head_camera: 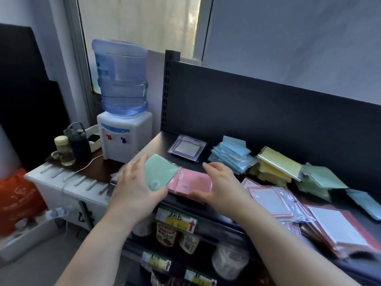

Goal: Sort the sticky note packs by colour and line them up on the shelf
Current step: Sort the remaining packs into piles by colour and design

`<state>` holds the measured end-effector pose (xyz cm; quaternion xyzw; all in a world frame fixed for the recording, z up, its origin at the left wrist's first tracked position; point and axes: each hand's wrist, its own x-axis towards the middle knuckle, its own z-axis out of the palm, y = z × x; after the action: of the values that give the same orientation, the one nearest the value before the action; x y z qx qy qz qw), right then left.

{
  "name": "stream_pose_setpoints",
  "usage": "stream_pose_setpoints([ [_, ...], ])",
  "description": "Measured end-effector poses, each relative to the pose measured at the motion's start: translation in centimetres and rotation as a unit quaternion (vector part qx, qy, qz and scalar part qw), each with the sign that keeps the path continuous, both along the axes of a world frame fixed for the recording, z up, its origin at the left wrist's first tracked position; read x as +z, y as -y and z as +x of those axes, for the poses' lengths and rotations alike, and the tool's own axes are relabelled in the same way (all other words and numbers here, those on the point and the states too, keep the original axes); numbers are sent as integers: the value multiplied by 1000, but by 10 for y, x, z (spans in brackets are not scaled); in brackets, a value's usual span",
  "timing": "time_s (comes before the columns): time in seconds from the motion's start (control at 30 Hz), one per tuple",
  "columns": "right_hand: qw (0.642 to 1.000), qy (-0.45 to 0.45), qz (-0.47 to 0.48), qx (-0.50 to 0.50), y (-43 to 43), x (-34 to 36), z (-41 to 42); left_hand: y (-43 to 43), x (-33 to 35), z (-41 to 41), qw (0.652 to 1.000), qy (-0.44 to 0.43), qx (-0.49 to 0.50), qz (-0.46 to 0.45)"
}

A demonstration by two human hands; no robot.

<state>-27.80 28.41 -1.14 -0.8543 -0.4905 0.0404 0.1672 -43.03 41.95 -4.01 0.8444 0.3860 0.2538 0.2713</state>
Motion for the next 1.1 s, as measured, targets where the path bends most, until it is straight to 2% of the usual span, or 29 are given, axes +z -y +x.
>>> stream_pose_setpoints([
  [0.27, 992, 39, 60, -107, 79, 20, 29, 41, 26, 80, 987, 22, -155, 37],
  [0.47, 975, 39, 61, -208, 153, 18, 47, 102, 40, 139, 957, 24, -282, 64],
  [0.67, 957, 58, 54, -279, 227, 17, 62, 172, 47, 187, 928, -7, -362, 90],
  [0.87, 951, 58, 54, -298, 303, 14, 79, 236, 55, 251, 921, -90, -359, 118],
  [1.1, 956, 41, 52, -285, 393, 12, 110, 293, 57, 300, 939, -143, -288, 118],
])
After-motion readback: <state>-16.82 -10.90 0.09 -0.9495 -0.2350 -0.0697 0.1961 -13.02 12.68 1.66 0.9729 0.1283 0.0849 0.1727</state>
